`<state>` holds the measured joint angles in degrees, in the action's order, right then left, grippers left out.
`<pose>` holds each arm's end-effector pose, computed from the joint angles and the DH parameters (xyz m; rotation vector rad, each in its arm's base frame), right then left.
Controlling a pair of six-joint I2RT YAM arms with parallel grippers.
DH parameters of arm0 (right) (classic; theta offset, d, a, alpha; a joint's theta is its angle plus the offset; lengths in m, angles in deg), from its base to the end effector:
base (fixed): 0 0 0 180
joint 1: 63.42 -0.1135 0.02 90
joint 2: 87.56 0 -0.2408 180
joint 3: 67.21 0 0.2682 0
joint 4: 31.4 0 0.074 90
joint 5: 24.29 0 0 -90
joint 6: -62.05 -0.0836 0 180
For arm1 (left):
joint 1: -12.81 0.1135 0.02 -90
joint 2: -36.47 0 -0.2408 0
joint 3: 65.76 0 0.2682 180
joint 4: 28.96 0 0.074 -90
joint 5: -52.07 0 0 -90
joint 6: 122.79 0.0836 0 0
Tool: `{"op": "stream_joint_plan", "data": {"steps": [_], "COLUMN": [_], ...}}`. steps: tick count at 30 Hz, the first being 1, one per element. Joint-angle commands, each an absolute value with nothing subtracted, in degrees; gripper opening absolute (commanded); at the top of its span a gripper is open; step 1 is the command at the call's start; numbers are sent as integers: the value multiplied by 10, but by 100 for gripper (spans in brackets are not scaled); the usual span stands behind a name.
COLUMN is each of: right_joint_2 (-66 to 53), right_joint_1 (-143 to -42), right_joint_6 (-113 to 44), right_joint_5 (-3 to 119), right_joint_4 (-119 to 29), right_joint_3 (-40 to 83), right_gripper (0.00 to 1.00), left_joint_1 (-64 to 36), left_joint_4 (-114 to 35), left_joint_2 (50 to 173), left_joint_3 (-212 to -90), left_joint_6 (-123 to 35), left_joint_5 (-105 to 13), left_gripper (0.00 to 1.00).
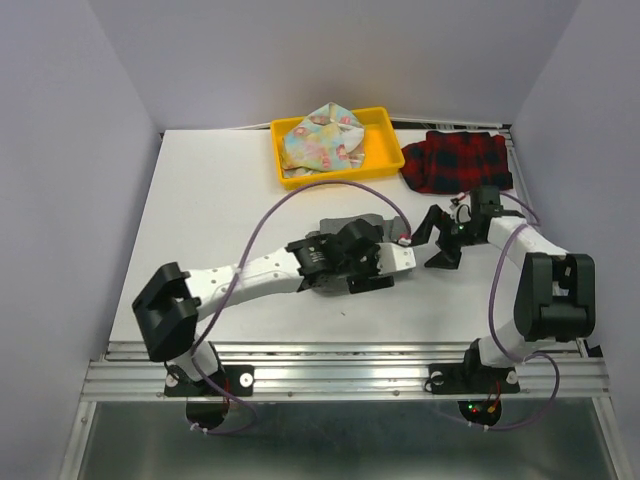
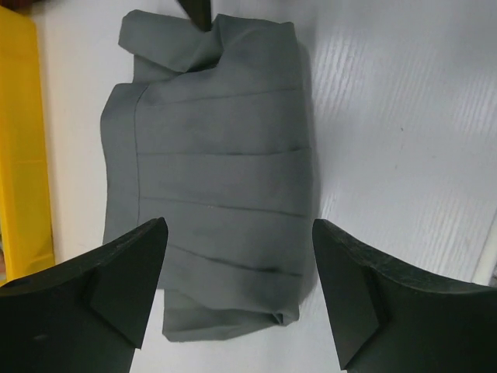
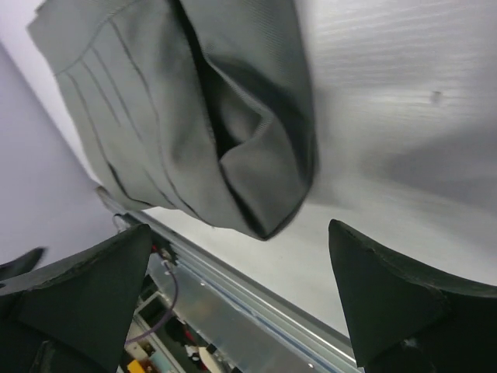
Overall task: Fold and stack the skirts
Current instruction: Neatly place the folded skirt to the corner
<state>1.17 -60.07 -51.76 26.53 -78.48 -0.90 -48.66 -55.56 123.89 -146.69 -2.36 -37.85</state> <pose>0.3138 0.0345 0.1219 0.4703 2.6953 1.0439 0.1948 -0.3581 0.2377 1.5554 1.5058 -0.3125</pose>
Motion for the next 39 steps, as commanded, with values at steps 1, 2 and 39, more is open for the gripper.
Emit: {"op": "stream_joint_plan", "data": {"steps": [1,2,39], "right_joint_2": [-15,-19,39], "right_joint_1": [-606,-606,-606], "right_joint_6": [-599,-622,-472], "right_joint_5": [189,179,175], "right_joint_4": [-697,-662,-631], "right_joint_3": [-36,-49,-127], "right_gripper": [100,100,100], "left_joint_1": [-501,-503,-488], "left_joint_4": [-515,-513,-508], "left_joint_2": [1289,1311,1485], "left_joint_3": [-1507,-1516,-1546], "left_joint_6": [4,3,-24], "left_joint_5": [-334,-338,-407], "left_gripper": [86,85,31]}}
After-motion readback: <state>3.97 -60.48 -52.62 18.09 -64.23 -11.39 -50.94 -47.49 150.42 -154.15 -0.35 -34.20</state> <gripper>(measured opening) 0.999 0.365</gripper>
